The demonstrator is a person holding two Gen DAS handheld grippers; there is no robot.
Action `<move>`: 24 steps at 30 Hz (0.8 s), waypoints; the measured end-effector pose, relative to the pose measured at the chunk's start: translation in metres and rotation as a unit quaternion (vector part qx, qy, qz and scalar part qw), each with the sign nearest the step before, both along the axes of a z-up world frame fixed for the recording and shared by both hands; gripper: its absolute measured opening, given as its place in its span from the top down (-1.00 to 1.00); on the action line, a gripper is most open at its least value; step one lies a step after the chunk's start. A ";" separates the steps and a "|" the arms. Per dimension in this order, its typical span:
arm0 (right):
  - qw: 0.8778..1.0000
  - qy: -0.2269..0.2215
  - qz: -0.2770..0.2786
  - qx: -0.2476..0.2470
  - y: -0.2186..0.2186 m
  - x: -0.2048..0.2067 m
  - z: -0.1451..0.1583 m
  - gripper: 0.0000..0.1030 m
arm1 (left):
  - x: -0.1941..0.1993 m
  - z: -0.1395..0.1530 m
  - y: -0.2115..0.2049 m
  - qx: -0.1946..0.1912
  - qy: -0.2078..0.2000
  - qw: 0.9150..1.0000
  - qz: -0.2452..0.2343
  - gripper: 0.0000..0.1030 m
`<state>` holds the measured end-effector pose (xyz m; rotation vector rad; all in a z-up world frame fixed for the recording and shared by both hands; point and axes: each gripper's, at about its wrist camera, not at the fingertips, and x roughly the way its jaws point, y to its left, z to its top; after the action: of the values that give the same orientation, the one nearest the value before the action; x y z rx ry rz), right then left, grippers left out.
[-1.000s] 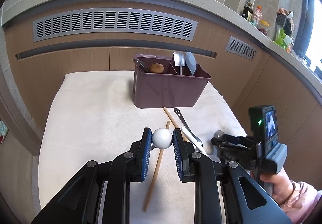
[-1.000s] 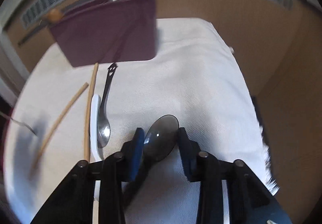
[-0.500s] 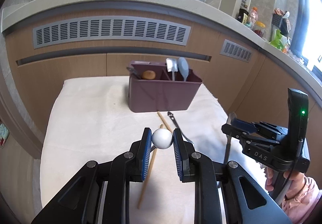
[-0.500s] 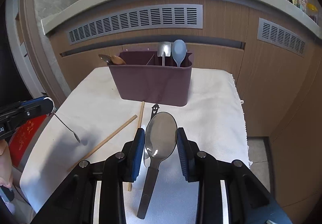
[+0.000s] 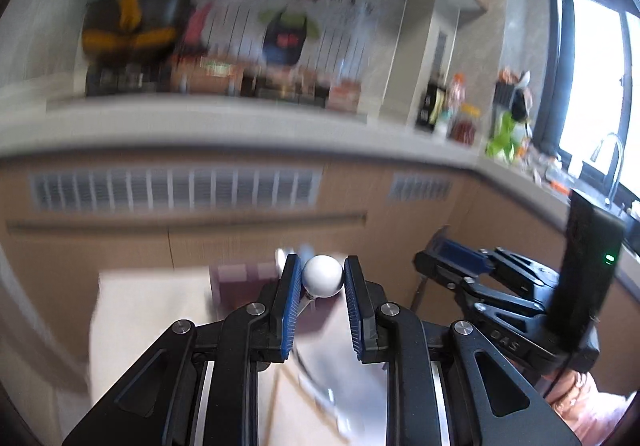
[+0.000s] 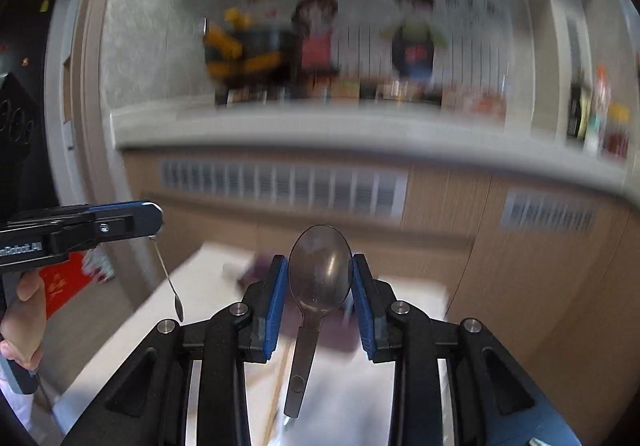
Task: Organize utensils
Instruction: 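Carry the white spoon and silver spoon up toward the caddy, then lower both spoons into the caddy and open both tools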
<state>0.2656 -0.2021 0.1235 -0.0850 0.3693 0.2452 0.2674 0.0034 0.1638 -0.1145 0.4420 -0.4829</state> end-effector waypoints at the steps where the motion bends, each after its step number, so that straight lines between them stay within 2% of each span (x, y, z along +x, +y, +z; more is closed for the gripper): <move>1: 1.000 -0.024 -0.007 -0.003 0.000 0.005 0.015 0.44 | 0.006 0.011 -0.001 -0.002 -0.011 1.000 0.001 0.56; 4: 0.997 -0.066 -0.025 -0.006 -0.001 0.022 0.045 0.43 | 0.030 0.040 -0.002 -0.023 -0.032 0.999 -0.007 0.56; 9: 0.996 -0.079 -0.046 0.004 -0.011 0.057 0.055 0.43 | 0.061 0.048 -0.003 -0.041 -0.045 0.998 -0.011 0.56; 12: 0.997 -0.063 -0.051 0.012 -0.018 0.076 0.046 0.43 | 0.081 0.034 -0.004 -0.046 -0.036 0.998 -0.017 0.56; 24: 0.998 0.029 -0.050 -0.007 -0.008 0.137 -0.045 0.43 | 0.138 -0.064 -0.002 -0.060 0.058 0.996 -0.016 0.56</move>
<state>0.4031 -0.2104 0.0788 -0.0734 0.4322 0.1470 0.4051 0.0013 0.0998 -0.2519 0.5299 -0.5354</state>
